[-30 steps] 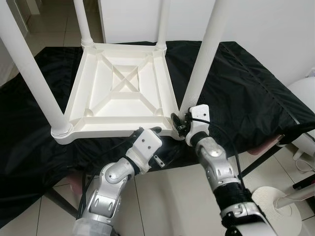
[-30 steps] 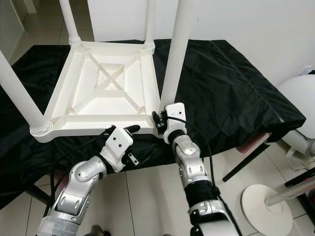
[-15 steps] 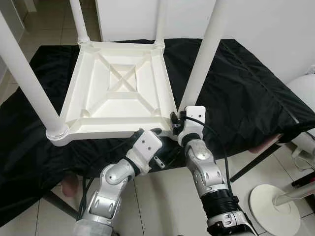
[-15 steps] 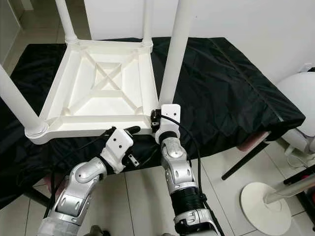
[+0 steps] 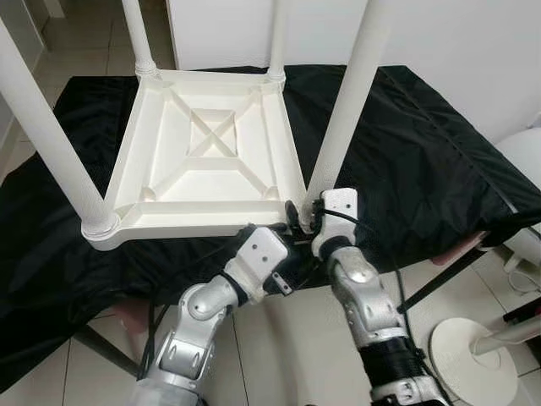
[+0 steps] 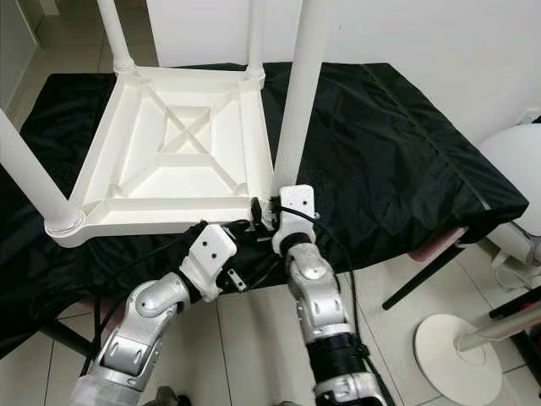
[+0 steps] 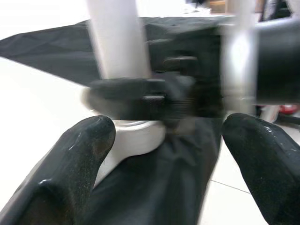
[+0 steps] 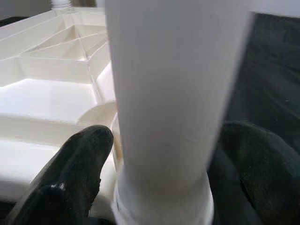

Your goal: Building children table

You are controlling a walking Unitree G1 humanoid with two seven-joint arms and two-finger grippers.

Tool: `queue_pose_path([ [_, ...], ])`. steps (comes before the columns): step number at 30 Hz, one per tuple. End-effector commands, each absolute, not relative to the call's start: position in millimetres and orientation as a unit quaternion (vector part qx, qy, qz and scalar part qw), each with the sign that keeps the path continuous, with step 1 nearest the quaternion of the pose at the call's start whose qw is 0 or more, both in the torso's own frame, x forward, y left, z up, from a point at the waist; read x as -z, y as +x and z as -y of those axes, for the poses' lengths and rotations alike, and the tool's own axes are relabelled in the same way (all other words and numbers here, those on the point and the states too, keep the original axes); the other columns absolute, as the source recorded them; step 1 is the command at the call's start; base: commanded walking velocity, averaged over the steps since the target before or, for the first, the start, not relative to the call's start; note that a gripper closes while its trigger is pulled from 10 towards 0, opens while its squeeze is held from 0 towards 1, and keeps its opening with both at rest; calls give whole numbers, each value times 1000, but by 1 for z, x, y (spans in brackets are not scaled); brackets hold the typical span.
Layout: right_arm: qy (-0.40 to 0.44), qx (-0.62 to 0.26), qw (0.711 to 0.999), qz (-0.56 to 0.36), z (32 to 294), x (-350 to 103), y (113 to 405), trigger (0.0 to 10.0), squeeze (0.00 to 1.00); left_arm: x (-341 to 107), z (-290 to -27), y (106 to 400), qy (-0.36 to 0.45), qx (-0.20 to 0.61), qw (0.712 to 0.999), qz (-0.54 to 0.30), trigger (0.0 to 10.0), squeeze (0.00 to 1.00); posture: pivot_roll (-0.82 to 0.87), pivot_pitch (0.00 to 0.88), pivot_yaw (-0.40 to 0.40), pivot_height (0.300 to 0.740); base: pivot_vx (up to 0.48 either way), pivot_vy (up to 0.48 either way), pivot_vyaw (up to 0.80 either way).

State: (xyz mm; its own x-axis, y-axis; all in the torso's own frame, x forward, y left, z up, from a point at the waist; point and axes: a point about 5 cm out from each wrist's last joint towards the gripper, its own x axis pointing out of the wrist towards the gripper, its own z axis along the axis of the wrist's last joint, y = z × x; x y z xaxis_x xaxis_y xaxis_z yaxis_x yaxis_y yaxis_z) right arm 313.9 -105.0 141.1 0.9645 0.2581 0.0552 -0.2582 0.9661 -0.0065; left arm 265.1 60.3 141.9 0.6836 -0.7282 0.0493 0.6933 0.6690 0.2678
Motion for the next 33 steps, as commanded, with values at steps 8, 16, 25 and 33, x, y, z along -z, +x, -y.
queue_pose_path([
  [8,-68,-252,965,36,124,-143,322,10000,0,-143,-67,270,110,336,932,76,10000,0,-48,90,-39,740,0,0,0],
  [16,-127,-338,932,32,123,-149,342,10000,0,-145,-66,272,110,333,933,80,10000,0,-38,85,-48,740,0,0,0],
  [25,-165,-379,910,32,117,-155,356,10000,0,-145,-69,271,110,326,935,81,10000,0,-27,80,-54,740,0,0,0],
  [33,-179,-414,892,18,119,-153,362,0,0,-146,-70,273,111,322,936,83,10000,0,-20,77,-60,740,0,0,0],
])
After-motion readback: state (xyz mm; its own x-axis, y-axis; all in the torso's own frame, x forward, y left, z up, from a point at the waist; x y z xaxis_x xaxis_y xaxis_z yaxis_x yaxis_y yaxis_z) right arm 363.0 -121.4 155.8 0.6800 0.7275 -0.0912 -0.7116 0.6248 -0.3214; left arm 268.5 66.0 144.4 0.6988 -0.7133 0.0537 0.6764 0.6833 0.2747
